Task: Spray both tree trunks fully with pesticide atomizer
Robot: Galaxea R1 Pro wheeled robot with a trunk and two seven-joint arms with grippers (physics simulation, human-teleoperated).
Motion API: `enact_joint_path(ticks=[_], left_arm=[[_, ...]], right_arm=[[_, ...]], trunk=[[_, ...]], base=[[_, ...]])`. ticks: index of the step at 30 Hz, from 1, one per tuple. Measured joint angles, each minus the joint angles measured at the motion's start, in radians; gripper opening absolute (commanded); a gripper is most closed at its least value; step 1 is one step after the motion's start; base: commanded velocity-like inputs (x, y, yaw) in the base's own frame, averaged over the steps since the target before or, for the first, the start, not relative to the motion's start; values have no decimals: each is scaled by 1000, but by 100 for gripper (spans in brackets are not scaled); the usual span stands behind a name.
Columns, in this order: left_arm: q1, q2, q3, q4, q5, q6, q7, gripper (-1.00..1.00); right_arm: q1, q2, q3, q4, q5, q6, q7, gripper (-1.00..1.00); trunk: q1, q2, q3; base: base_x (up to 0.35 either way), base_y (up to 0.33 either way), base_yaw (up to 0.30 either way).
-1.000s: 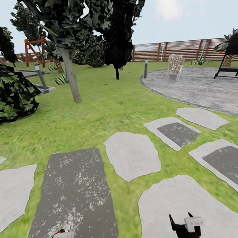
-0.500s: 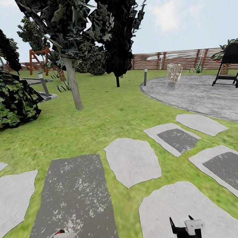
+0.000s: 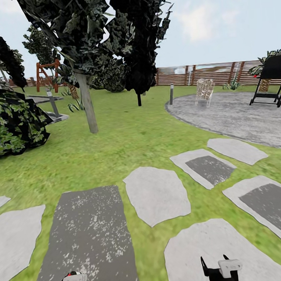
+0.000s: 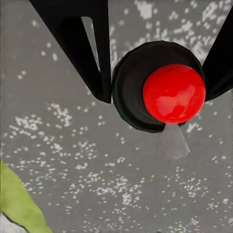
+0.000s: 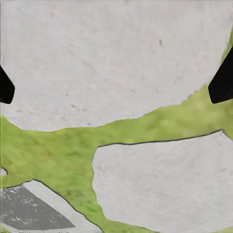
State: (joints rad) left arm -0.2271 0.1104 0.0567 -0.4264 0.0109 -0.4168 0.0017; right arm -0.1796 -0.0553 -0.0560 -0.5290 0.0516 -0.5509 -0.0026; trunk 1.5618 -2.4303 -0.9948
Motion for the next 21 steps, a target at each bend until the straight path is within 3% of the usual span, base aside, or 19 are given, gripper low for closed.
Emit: enact_joint_path(ticks=[6,10,21], left_arm=[[0,0,0,0,1,0,0,-100],[1,0,-1,0,1,0,0,-100],[0,-4,-3,0,0,2,-3,-100]], right_arm=[[0,-2,-2,-4,-3,0,-1,100],[0,-1,-2,-4,-2,-1,-2,100],[0,-1,-2,-2,-1,-1,-2,100]], trunk=[[-23,42,19],[-23,42,19],[-23,42,19]], base=[[0,0,0],[0,0,33],[0,0,261]])
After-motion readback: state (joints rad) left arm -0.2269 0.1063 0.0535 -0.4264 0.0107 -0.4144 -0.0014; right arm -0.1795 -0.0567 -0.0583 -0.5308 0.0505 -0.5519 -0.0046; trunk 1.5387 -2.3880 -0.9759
